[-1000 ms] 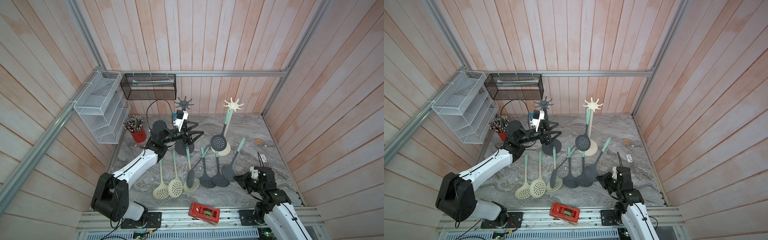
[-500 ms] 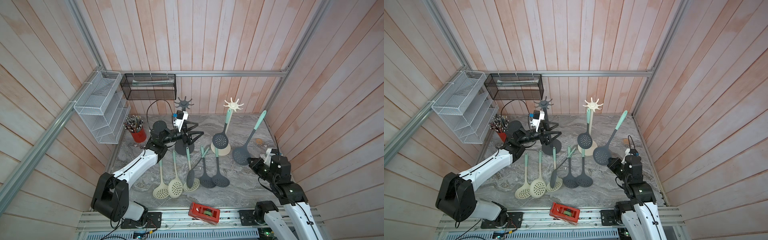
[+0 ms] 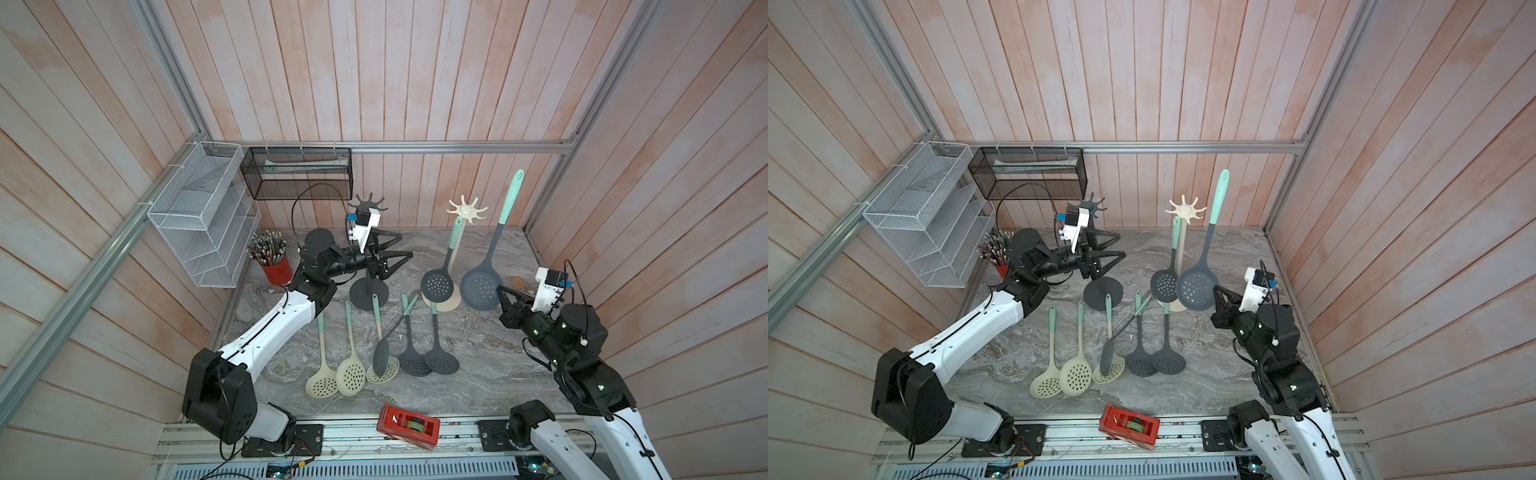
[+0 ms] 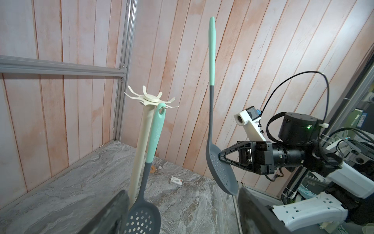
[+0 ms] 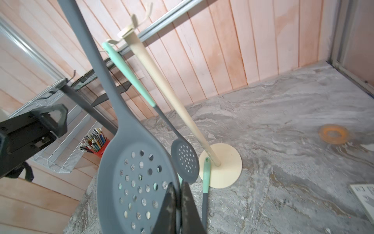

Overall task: Hang the skimmer on the kitchen utensil rack
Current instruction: Pick up the skimmer from the center of the board.

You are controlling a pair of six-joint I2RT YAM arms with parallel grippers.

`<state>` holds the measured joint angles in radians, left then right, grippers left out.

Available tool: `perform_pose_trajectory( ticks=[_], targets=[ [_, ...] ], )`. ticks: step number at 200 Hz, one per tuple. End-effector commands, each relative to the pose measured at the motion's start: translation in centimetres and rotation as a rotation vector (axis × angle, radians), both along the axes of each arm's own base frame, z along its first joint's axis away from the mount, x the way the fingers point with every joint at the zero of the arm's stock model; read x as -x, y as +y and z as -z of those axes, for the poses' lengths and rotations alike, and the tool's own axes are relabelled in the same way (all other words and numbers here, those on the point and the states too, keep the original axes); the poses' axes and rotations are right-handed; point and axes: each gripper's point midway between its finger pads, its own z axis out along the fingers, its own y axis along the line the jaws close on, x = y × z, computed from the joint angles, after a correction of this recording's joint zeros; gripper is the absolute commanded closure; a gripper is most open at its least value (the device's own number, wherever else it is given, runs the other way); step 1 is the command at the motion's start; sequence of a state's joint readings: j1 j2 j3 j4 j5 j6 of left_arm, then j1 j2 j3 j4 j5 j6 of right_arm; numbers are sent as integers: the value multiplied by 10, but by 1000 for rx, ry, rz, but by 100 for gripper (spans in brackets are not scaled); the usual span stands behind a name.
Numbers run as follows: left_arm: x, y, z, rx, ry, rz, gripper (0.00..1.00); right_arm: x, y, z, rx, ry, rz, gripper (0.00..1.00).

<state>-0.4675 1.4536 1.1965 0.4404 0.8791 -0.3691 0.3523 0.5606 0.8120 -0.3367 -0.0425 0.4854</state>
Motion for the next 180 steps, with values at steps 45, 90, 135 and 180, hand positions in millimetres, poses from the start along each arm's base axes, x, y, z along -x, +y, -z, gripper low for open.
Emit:
perform_pose_trajectory(
  ticks=[45,90,135,180],
  targets=[
    [1,-22,-29,-5,-37,7,20,-7,78,-22,165,-133,-245,100],
    [1,-29,-34,5,-35,22,26,-8,103,-4,129,-112,-326,100],
    [-5,-37,-34,18,-17,41,32,-8,111,5,126,-93,-361,100],
    [-6,-40,-37,29,-13,45,48,-10,112,19,142,-61,-361,100]
  ],
)
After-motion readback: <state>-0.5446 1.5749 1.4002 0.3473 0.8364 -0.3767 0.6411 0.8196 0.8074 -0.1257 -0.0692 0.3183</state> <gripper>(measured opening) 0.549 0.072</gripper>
